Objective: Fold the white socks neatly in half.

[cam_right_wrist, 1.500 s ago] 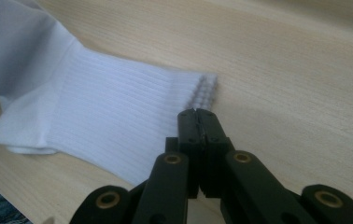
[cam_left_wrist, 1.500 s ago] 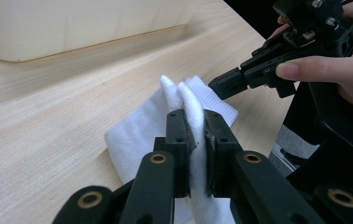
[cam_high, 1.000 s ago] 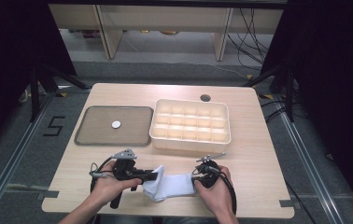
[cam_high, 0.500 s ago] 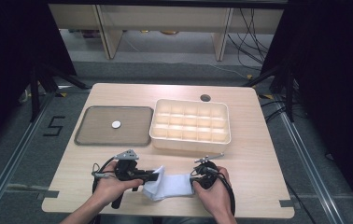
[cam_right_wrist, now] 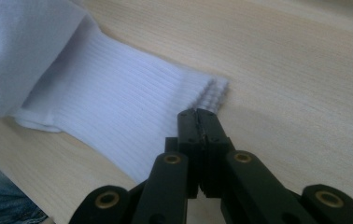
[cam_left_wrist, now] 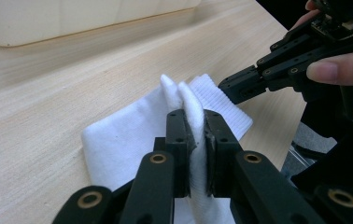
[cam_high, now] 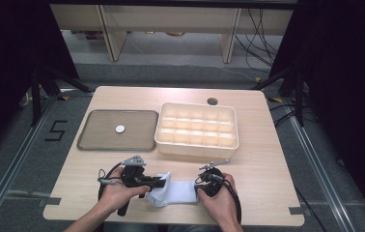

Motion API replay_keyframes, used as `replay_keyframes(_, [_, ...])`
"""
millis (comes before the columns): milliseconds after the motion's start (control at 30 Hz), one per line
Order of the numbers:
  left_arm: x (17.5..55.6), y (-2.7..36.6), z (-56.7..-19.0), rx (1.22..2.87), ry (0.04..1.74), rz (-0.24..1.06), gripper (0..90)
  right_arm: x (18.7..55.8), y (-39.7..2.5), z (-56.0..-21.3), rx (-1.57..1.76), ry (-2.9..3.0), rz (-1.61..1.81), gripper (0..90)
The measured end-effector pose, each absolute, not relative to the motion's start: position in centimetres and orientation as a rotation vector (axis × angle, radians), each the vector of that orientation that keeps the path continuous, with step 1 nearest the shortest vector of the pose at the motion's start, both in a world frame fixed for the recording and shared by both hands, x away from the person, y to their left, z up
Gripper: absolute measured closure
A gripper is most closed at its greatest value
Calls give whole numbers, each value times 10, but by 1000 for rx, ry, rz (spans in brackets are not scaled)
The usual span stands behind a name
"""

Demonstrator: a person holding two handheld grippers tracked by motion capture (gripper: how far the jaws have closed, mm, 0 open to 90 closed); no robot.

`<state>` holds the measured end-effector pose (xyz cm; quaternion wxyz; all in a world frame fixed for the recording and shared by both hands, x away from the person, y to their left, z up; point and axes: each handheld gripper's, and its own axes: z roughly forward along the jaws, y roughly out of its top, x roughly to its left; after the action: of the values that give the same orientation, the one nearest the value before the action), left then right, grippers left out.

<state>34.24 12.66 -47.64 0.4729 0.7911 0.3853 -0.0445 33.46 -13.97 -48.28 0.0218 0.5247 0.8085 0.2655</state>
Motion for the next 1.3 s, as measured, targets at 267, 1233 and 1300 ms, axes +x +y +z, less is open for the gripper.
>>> replay_keyframes(267, [344,124,-478,1942,935,-116,813,335,-137,-483,1634,2509,805,894])
replay_keyframes(1233, [345,114,-484,1975,936,-107,804,334,-127,-486,1637,2520,796,886])
replay_keyframes(1300, [346,114,-486,1977,933,-118,802,333,-127,-486,1632,2524,807,886])
